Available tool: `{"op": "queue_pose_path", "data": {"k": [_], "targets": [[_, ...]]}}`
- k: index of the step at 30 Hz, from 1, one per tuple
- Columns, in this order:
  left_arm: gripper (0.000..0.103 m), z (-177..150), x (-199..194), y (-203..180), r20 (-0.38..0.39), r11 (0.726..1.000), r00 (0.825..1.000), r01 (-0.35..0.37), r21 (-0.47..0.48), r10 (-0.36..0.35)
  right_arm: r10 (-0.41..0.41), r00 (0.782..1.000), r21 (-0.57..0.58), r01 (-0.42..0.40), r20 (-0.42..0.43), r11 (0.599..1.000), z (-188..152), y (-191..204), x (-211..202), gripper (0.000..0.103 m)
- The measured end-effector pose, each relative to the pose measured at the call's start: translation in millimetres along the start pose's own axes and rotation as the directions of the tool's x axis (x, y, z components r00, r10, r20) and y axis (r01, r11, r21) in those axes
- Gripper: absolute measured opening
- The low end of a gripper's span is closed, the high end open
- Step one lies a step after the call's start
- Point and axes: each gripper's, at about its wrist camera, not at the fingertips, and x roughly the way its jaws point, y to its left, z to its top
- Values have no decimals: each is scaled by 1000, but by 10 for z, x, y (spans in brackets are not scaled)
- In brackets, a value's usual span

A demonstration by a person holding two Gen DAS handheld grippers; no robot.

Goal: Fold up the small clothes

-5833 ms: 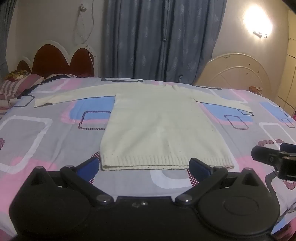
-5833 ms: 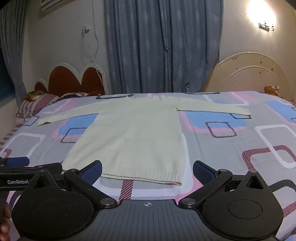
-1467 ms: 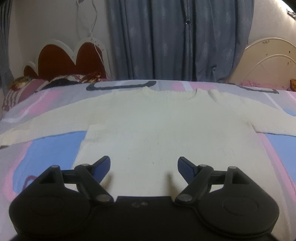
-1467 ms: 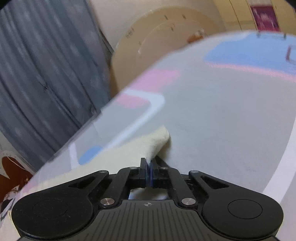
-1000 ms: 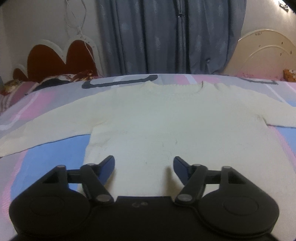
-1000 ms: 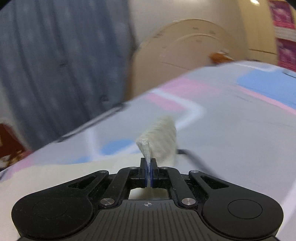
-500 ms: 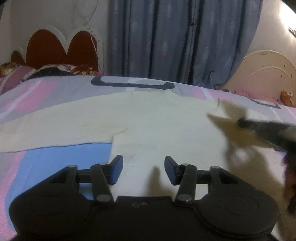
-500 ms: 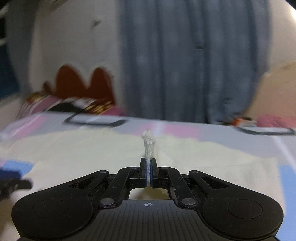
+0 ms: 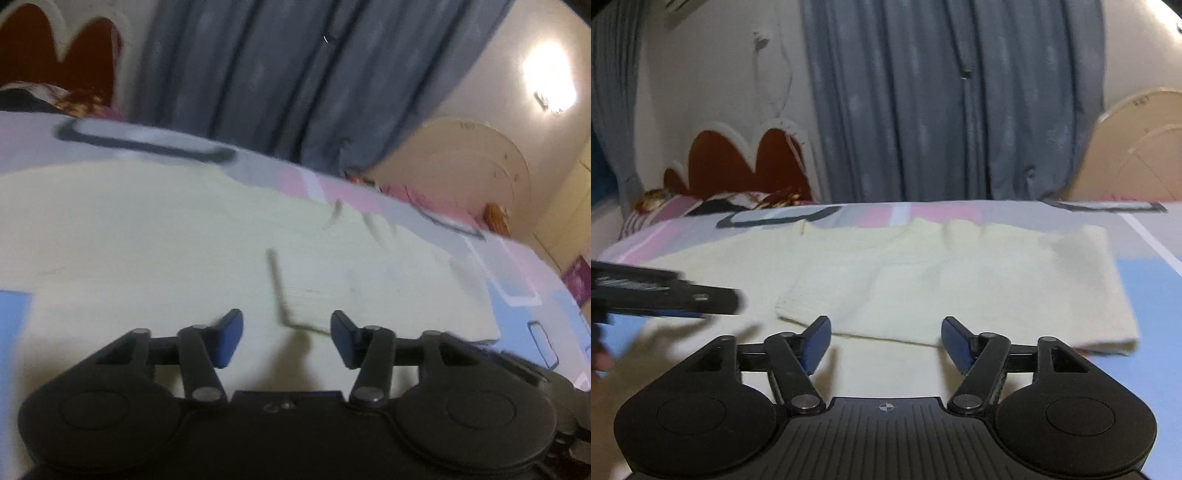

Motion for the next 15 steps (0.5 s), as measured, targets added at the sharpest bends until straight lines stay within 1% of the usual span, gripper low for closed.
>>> {"op": "queue_pose_path", "data": {"k": [1, 2, 3, 4, 5, 6, 7, 9, 11, 13, 15], "targets": [[44, 18, 118, -54, -24, 1000, 1000, -18, 5, 18, -9, 1000, 23, 9, -18, 1000, 2, -62, -5, 14], [44, 43, 203, -81, -34, 1000, 999, -24, 0, 24, -8, 999, 54, 10, -34, 998, -3, -143, -5, 11], [43, 65, 264, -94, -33, 1000, 999, -20, -9, 19, -16, 999, 76, 20, -47, 997, -16, -202, -10, 11], [36, 86, 300, -105, -31, 1000, 999, -17, -11, 17, -29, 998, 84, 34, -58, 996, -33, -261, -35, 11], [26, 113, 337, -124, -32, 1000, 999, -12, -4, 12, -38, 997, 90, 44, -68, 995, -60, -300, -42, 11], [7, 136, 357, -121, -40, 1000, 999, 4, 2, -4, -36, 997, 100, 42, -64, 994, -87, -351, -59, 11], [7, 161, 355, -100, -37, 1000, 999, 17, -5, -17, -37, 997, 103, 44, -61, 994, -90, -360, -55, 11], [7, 211, 228, -40, 19, 1000, 1000, 11, 13, -11, -52, 997, 88, 57, -60, 994, -84, -339, -45, 11], [7, 261, 94, 84, 71, 999, 997, -28, 25, 26, -57, 997, 84, 61, -58, 995, -85, -325, -61, 11], [7, 301, -70, 308, 112, 998, 992, -66, 20, 63, -52, 997, 90, 57, -56, 994, -100, -343, -73, 11], [7, 323, -193, 543, 136, 991, 983, -131, 23, 127, -49, 997, 93, 54, -55, 994, -115, -354, -57, 11]]}}
